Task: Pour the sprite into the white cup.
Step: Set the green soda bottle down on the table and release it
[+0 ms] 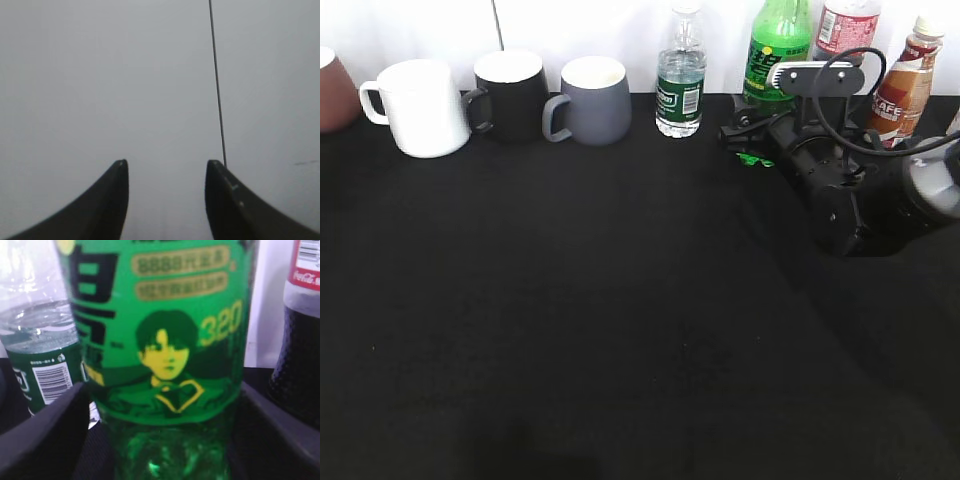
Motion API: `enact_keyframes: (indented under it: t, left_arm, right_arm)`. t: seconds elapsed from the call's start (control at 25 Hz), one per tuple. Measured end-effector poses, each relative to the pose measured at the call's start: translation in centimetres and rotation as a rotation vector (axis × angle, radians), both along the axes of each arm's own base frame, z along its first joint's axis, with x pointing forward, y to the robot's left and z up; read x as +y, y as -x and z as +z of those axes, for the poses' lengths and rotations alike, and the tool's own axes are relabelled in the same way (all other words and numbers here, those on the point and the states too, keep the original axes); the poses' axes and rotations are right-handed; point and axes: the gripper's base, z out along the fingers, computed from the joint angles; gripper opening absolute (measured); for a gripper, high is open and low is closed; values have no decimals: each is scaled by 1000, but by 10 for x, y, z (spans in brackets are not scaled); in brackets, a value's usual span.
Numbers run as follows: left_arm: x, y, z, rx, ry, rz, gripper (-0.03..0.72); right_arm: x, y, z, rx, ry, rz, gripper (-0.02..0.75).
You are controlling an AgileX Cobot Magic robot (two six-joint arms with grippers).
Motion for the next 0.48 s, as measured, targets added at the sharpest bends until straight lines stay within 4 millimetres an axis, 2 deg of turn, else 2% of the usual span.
enact_keyframes:
  t: [0.16,0.36,0.48]
  left_arm:
    - [0,0,0,0,0,0,383]
    - [0,0,0,0,0,0,383]
    - [0,0,-1,4,0,1,383]
  right_arm:
    - [-4,-1,-1,12,-20,-49,649]
    - [-6,0,-6,53,65,-62,599]
    - [-6,0,6,51,58,-58,594]
